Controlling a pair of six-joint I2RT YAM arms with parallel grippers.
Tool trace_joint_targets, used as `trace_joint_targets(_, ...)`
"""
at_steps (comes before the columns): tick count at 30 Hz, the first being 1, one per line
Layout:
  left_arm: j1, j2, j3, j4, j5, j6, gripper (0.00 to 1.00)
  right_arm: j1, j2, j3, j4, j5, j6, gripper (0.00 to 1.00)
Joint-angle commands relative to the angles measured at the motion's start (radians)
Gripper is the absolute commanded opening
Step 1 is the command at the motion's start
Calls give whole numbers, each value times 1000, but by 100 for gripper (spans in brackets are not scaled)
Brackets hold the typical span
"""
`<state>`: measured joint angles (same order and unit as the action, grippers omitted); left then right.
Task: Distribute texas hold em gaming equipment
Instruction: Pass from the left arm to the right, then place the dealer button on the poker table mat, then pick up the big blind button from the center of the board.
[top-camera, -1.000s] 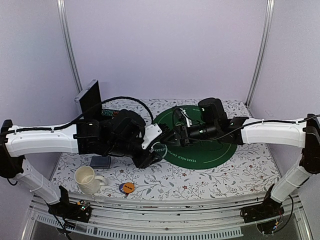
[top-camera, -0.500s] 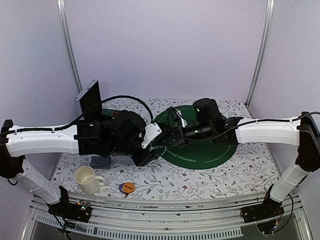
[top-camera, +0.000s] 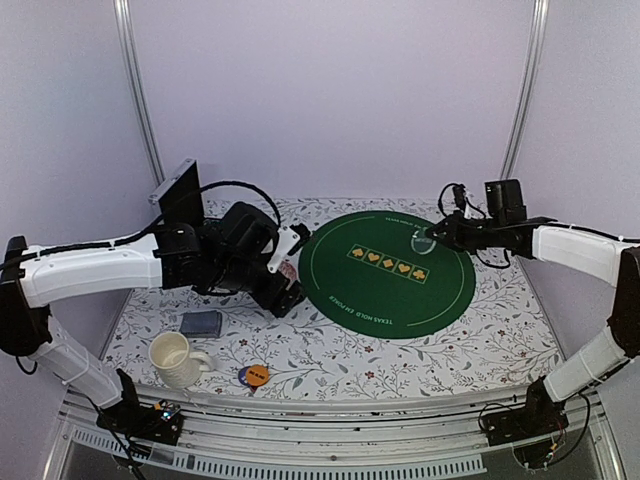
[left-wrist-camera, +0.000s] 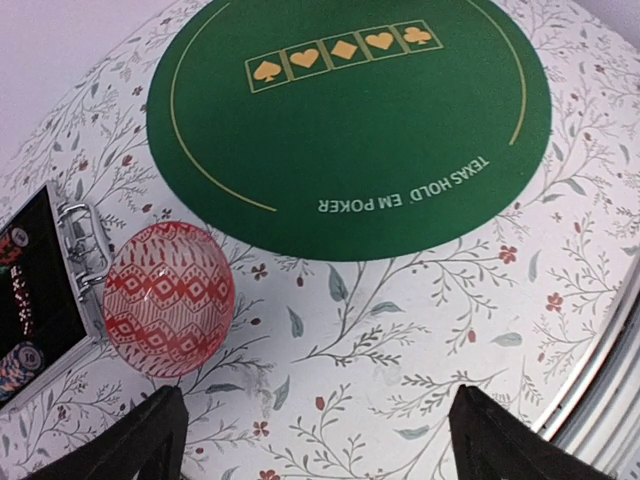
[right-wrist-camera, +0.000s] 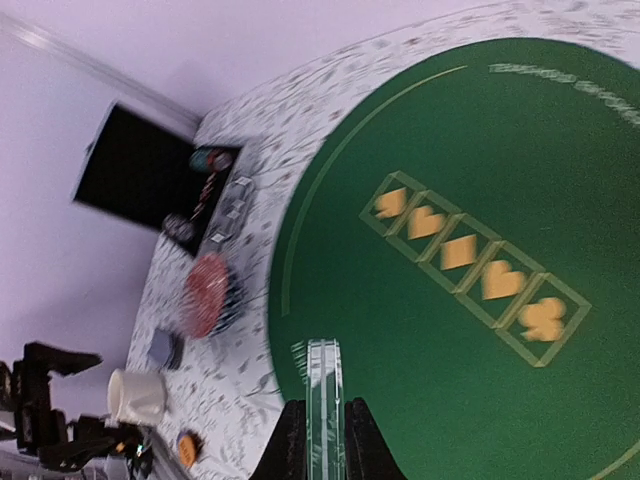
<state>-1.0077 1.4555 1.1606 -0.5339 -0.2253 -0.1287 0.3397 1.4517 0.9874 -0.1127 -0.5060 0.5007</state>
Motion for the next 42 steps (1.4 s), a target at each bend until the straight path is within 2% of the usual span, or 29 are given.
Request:
trace_joint_targets(1, 65, -19, -47, -7, 50, -51, 94, -211, 51, -56, -32, 18, -62, 2)
trace_joint_targets(6, 79, -46, -95, 3, 43, -46, 93, -335, 213, -37, -34, -60, -92, 2)
trace_joint_targets(10, 85, -68, -124, 3, 40, -46, 94, -356, 306, -48, -33, -111, -104, 2)
trace_joint_targets(16, 100, -79, -133, 0, 53, -45, 94, -396, 359, -85, -9, -91, -99, 4)
trace_joint_targets(18, 102, -73, -129, -4, 58, -45, 94, -401, 366, -85, -18, -66, -98, 16)
trace_joint_targets(20, 102, -68, -128, -12, 69, -51, 94, -400, 361, -79, -45, -25, -102, 34)
trace_joint_targets(22, 102, -65, -130, -28, 82, -66, 94, -400, 346, -65, -83, 21, -110, 48)
trace_joint_targets(28, 100, -62, -171, -126, 151, -147, 91, -389, 248, -9, -214, 169, -150, 70)
trace_joint_targets(33, 93, -70, -187, -232, 218, -258, 89, -284, 150, 26, -310, 265, -182, 81)
trace_joint_targets(38, 18, -71, -216, -279, 239, -351, 98, -164, 82, 32, -355, 292, -178, 82)
trace_joint_targets(42, -59, -31, -240, -308, 216, -394, 98, -79, 55, 36, -377, 305, -156, 83)
